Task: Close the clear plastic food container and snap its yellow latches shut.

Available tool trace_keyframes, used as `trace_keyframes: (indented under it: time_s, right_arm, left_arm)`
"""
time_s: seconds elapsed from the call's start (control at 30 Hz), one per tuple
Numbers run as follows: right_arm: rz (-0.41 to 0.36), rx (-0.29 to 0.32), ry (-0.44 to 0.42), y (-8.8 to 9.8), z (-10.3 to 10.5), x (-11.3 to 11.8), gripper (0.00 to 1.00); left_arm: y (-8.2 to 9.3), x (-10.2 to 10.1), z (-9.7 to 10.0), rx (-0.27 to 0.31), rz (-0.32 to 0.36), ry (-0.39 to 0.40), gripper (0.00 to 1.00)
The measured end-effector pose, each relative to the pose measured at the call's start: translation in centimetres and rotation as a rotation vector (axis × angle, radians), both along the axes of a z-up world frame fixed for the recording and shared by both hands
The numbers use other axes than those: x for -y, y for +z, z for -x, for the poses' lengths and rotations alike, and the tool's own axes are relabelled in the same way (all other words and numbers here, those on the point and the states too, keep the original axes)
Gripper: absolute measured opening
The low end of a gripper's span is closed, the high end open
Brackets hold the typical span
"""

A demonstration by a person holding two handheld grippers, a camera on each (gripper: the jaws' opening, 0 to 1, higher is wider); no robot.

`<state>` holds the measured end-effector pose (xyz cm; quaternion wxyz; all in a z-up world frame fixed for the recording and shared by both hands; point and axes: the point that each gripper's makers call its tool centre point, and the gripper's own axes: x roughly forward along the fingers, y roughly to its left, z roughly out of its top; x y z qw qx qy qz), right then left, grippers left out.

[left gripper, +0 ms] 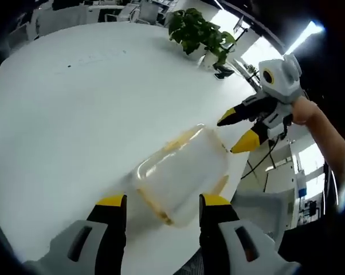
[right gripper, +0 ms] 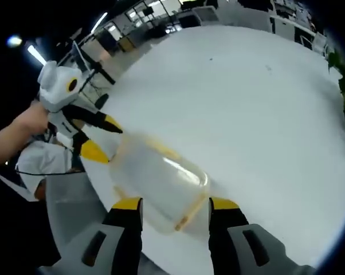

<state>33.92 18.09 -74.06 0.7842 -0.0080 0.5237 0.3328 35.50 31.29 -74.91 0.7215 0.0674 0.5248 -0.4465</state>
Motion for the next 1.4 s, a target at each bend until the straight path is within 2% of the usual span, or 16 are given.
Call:
trace_keyframes:
  time_s: [0.2,0.27,0.47,0.63,0.77,0.93,1.07,1.2,1.4]
  right_arm:
    - [0.002,0.014,0.049,0.6,0.0,-0.8,0.46]
    - [-0.002,0.025,0.078,0.8,0.1,-1.2,0.48]
    - [0.035,0.081,0.162,1.1,-0.3,-1.5,0.47]
    - [0.033,0.125,0.234,1.5,-0.2,-2.6,0.46]
    - [0.06,0.151,0.312,1.4,0.1,-3.2,0.45]
    - [0.091,0.152,0.369,0.9,0.5,-3.3,0.45]
    - [0.1,0.167,0.412,0.8,0.5,-3.4,0.43]
    - [0.123,0.183,0.467,0.4,0.6,-3.7,0.42]
    - [0.16,0.19,0.554,-0.3,1.1,-4.1,0.41]
  left_arm:
    - [0.3,0.7,0.1,0.051,-0.016,-0.102,0.51]
    - [0.5,0.9,-0.1,0.097,-0.016,-0.158,0.51]
    - [1.0,1.4,0.0,0.143,-0.035,-0.229,0.51]
    - [0.9,1.8,0.3,0.149,-0.038,-0.261,0.5]
    - [1.0,2.0,0.3,0.2,-0.048,-0.335,0.5]
    - [0.7,2.2,0.6,0.216,-0.07,-0.386,0.51]
    - [0.7,2.6,0.6,0.251,-0.088,-0.447,0.51]
    - [0.7,3.3,1.0,0.262,-0.08,-0.491,0.5]
    - [0.0,3.8,1.5,0.294,-0.116,-0.56,0.5]
